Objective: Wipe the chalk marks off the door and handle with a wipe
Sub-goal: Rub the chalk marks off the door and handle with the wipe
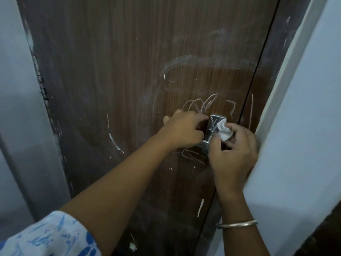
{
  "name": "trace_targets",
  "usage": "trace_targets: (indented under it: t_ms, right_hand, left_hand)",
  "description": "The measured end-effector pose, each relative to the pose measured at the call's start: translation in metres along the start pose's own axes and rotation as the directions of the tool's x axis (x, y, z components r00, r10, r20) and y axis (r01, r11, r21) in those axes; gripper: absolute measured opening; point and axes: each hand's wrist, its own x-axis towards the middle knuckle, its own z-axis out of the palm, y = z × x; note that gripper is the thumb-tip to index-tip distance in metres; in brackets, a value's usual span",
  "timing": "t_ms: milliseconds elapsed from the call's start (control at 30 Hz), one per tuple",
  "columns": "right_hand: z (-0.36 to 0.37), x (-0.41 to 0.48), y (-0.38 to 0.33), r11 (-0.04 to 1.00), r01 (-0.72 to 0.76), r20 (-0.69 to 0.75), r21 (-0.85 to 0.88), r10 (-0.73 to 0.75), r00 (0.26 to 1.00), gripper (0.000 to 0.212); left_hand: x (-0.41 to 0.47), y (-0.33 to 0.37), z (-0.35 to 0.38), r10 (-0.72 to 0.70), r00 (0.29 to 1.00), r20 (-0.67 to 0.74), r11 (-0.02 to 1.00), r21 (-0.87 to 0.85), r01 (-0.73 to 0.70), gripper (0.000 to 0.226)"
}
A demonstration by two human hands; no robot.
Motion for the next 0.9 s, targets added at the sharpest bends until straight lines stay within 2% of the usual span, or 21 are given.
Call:
trace_targets:
  t_ms: [67,200,333,467,567,667,733,833,900]
  right_hand:
    - [0.004,0.007,0.001,0.999,0.010,-0.004,-0.041,-0.011,1.000,0.023]
    - [0.010,0.021,0.004,0.973,0.151,0.016,-0.175,-0.151,0.988,0.012]
    - [0.015,0.020,0.007,0.926,0.269,0.086,-0.264,-0.256,0.963,0.016]
    - [0.020,0.019,0.010,0.945,0.208,0.044,-0.253,-0.203,0.978,0.013]
    - [0.029,0.022,0.007,0.913,0.318,0.088,-0.254,-0.306,0.948,0.008]
    - [0.037,0.025,0.005,0.871,0.414,0.163,-0.264,-0.382,0.909,0.011]
    - [0.034,0.023,0.008,0.872,0.404,0.162,-0.277,-0.372,0.914,0.010]
    - [0.026,0.017,0.013,0.910,0.290,0.078,-0.297,-0.279,0.957,0.010]
    - [0.026,0.017,0.012,0.909,0.293,0.066,-0.298,-0.286,0.956,0.009]
  left_hand:
    - [-0.002,0.003,0.002,0.015,1.000,0.005,1.000,0.022,-0.016,0.043]
    - [-0.002,0.003,0.005,0.030,0.999,-0.043,0.996,0.087,-0.026,0.028]
    - [-0.003,0.003,0.007,0.021,0.998,-0.060,0.996,0.086,-0.016,0.029]
    - [-0.006,0.004,0.009,0.004,1.000,-0.006,0.994,0.106,-0.003,0.039]
    - [-0.007,0.002,0.009,-0.026,1.000,0.013,0.992,0.128,0.024,0.045]
    - [-0.008,0.001,0.009,-0.056,0.998,-0.006,0.992,0.115,0.057,0.038]
    - [-0.009,-0.002,0.009,-0.059,0.998,-0.014,0.994,0.087,0.060,0.039]
    - [-0.010,-0.007,0.009,-0.040,0.999,-0.020,0.996,0.075,0.041,0.044]
    - [-0.010,-0.008,0.009,-0.034,0.999,-0.025,0.996,0.080,0.036,0.049]
